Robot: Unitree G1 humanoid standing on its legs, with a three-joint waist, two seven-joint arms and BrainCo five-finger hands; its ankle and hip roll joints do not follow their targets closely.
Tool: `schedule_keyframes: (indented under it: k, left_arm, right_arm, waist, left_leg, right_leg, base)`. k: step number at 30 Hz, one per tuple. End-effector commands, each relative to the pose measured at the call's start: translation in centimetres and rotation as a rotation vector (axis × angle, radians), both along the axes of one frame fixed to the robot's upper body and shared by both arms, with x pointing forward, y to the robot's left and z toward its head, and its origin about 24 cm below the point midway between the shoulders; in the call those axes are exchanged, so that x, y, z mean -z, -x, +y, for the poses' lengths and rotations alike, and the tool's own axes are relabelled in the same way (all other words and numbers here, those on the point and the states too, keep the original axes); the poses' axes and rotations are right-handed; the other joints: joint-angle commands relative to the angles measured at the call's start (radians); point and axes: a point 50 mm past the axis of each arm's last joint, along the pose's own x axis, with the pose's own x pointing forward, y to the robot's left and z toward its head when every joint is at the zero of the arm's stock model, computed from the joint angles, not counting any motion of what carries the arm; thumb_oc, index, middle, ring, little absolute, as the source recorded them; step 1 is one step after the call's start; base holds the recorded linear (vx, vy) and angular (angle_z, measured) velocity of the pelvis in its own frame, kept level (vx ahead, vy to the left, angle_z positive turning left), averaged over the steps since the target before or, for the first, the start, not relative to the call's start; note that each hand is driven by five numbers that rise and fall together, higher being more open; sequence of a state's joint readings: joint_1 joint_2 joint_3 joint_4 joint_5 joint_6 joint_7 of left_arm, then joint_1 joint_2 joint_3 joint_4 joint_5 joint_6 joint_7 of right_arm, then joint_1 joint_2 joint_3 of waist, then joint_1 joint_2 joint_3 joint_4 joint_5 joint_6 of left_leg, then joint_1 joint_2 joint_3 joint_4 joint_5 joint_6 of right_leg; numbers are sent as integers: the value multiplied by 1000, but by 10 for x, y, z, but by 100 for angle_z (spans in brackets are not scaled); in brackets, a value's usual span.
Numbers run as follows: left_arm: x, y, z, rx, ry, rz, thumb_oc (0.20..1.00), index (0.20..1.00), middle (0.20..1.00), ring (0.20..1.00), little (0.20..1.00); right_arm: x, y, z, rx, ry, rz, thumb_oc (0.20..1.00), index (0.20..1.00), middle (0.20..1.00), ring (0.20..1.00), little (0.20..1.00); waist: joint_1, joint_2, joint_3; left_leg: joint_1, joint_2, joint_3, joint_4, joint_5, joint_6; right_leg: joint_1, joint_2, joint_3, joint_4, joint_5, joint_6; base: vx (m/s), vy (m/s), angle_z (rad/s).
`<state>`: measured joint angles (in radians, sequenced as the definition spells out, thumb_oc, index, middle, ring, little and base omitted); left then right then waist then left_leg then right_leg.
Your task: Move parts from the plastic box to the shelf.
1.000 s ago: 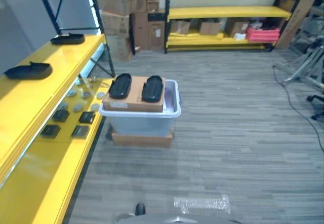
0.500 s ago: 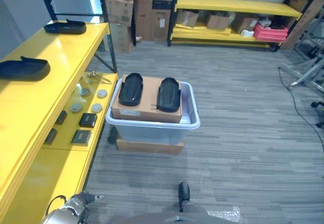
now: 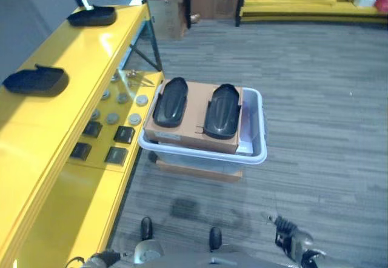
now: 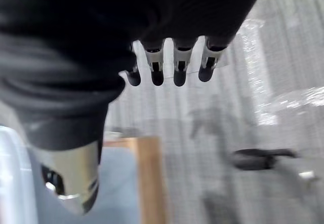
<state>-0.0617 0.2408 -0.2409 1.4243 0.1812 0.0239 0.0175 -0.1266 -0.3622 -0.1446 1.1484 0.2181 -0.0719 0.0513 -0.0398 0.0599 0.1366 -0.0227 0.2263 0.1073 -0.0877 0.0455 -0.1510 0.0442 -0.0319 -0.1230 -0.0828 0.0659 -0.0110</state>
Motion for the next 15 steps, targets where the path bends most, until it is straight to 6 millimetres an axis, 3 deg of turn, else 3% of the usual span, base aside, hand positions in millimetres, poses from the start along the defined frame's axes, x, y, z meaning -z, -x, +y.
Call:
schedule_keyframes:
  k: [1,2,3,4,5,6,7,11,15]
  left_arm:
    - [-8,-20,17,97,-79,-26,1000,1000,1000,1000,1000]
    - [-8,-20,17,97,-79,-26,1000,1000,1000,1000,1000]
    - [-12,-34,19,71,-87,-89,1000,1000,1000,1000,1000]
    - [-13,-44,14,46,-70,-131,1000,1000,1000,1000,1000]
    - [-14,-51,10,33,-63,-163,1000,1000,1000,1000,1000]
    - [-14,-52,10,33,-63,-164,1000,1000,1000,1000,1000]
    - [-19,-73,1,42,-46,-243,1000,1000,1000,1000,1000]
    - [-29,-108,-23,117,-6,-365,1000,1000,1000,1000,1000]
    - [-33,-124,-45,190,27,-410,1000,1000,1000,1000,1000]
  right_arm:
    - [-36,-31,1,2,89,-268,1000,1000,1000,1000,1000]
    - [-36,-31,1,2,89,-267,1000,1000,1000,1000,1000]
    - [-70,-49,-4,-88,244,-384,1000,1000,1000,1000,1000]
    - [-90,-60,-12,-129,374,-421,1000,1000,1000,1000,1000]
    - [-103,-72,-10,-151,408,-466,1000,1000,1000,1000,1000]
    - [-103,-72,-10,-151,408,-466,1000,1000,1000,1000,1000]
    - [-129,-93,-7,-152,452,-570,1000,1000,1000,1000,1000]
    - [-182,-134,1,-148,533,-742,1000,1000,1000,1000,1000]
    - [-224,-176,10,-154,591,-812,1000,1000,1000,1000,1000]
  waist:
    - [-15,13,-42]
    - [-16,13,-42]
    - [-22,22,-27]
    - [-26,29,-16]
    - [-26,33,-5]
    - [-26,33,-4]
    - [-22,39,20]
    - [-5,53,90]
    - [16,67,167]
  left_leg:
    - [54,-79,-13,0,-7,91]
    - [54,-79,-13,0,-7,91]
    - [51,-93,-14,0,-16,99]
    - [48,-98,-11,0,-18,104]
    - [46,-102,-14,0,-19,105]
    - [47,-102,-14,0,-19,105]
    - [41,-107,-21,0,-12,106]
    - [18,-107,-34,0,11,104]
    - [-14,-100,-45,7,34,97]
  right_leg:
    - [-32,-113,58,-2,38,36]
    - [-31,-113,57,-2,37,36]
    - [-35,-114,54,-2,33,41]
    - [-36,-115,55,-3,30,43]
    - [-38,-115,51,-4,27,45]
    - [-37,-115,51,-4,27,45]
    - [-50,-115,46,-5,24,47]
    - [-74,-116,39,-5,24,57]
    - [-92,-121,38,-5,28,64]
  base:
    - [173,170,-41]
    - [94,180,2]
    - [40,120,13]
    - [45,139,15]
    - [18,59,-2]
    - [4,41,5]
    - [-7,27,12]
    - [-33,3,-1]
    - [-59,-16,5]
